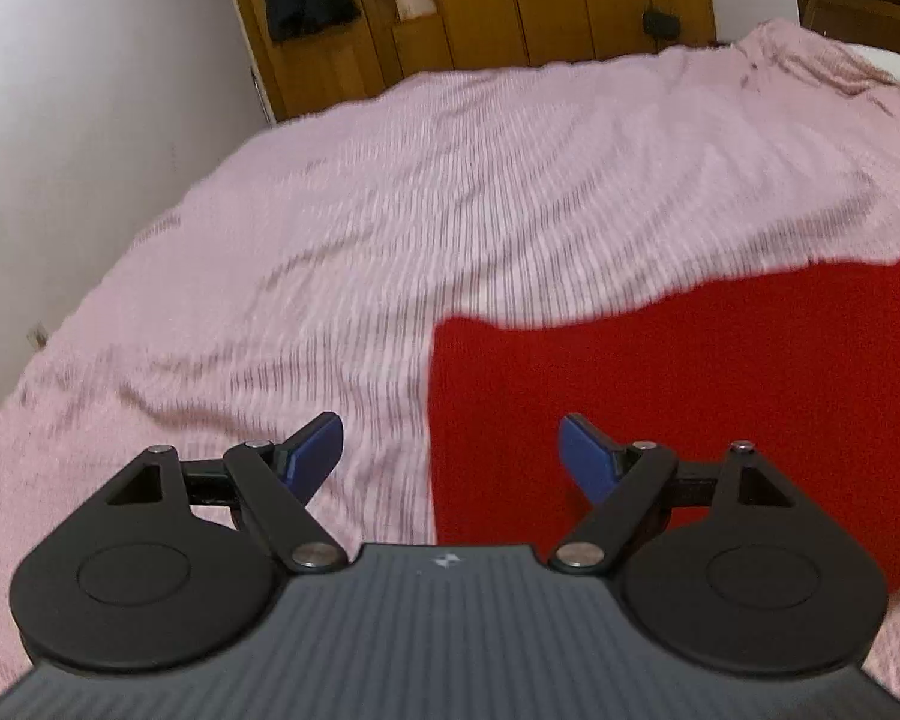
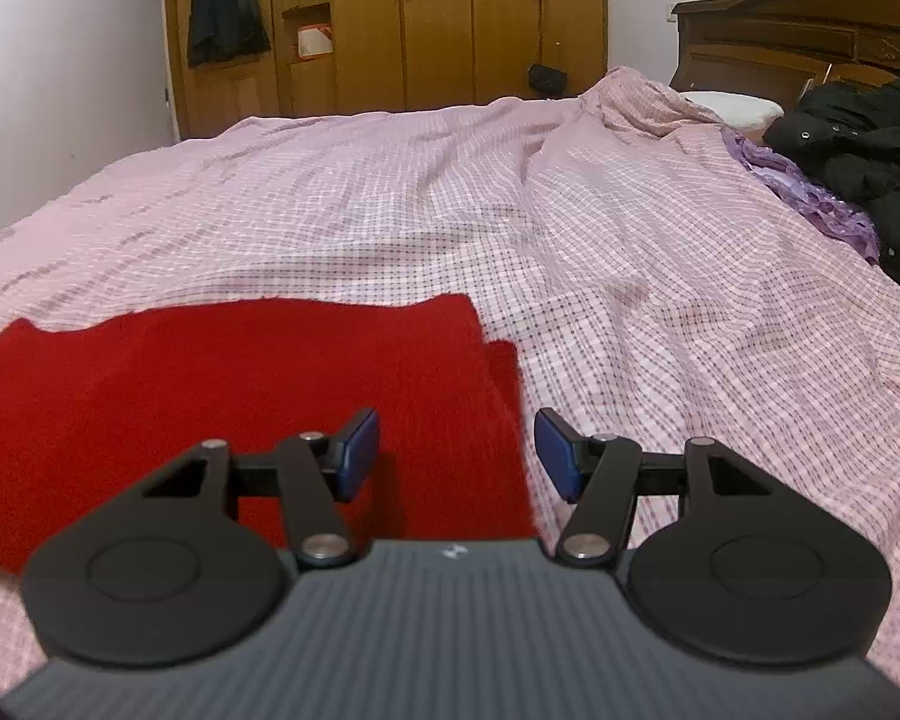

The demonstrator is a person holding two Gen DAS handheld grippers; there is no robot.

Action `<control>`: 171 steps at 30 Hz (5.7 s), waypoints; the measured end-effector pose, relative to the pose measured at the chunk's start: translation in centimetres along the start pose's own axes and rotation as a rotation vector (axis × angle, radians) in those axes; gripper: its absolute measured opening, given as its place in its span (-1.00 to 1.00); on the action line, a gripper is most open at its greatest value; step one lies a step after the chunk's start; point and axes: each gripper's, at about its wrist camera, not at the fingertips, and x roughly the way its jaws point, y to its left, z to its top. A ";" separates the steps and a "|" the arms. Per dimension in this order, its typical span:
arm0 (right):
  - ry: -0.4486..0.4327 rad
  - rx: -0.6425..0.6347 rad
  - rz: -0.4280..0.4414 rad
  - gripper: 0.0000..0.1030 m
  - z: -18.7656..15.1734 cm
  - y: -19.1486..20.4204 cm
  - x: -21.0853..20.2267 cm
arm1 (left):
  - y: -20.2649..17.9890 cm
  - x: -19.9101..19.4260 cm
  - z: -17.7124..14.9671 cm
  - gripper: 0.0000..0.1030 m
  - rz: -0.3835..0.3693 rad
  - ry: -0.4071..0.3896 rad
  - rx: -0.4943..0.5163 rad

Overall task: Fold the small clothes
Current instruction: 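Withdraw both grippers from the folded cardigan, then close the right gripper on the edge of the red bundle, then lift the held edge with the right gripper and fold it over the bundle, then open the right gripper and release the folded edge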

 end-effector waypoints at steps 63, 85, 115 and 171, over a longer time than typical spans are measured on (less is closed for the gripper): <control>0.044 0.795 0.215 0.57 -5.2 -2.1 1.6 | -0.3 -5.1 -6.1 0.68 -0.083 0.161 -0.176; -0.064 0.730 0.272 -0.42 -2.9 -2.3 0.9 | 0.1 -5.0 -5.6 0.68 -0.078 0.135 -0.190; -0.174 0.254 0.307 -0.46 5.5 10.3 -1.6 | 7.0 -4.5 -4.9 0.68 -0.043 0.139 -0.193; 0.043 -0.354 0.643 -0.02 0.5 25.3 -5.0 | 14.4 -5.6 -6.2 0.68 -0.100 0.108 -0.428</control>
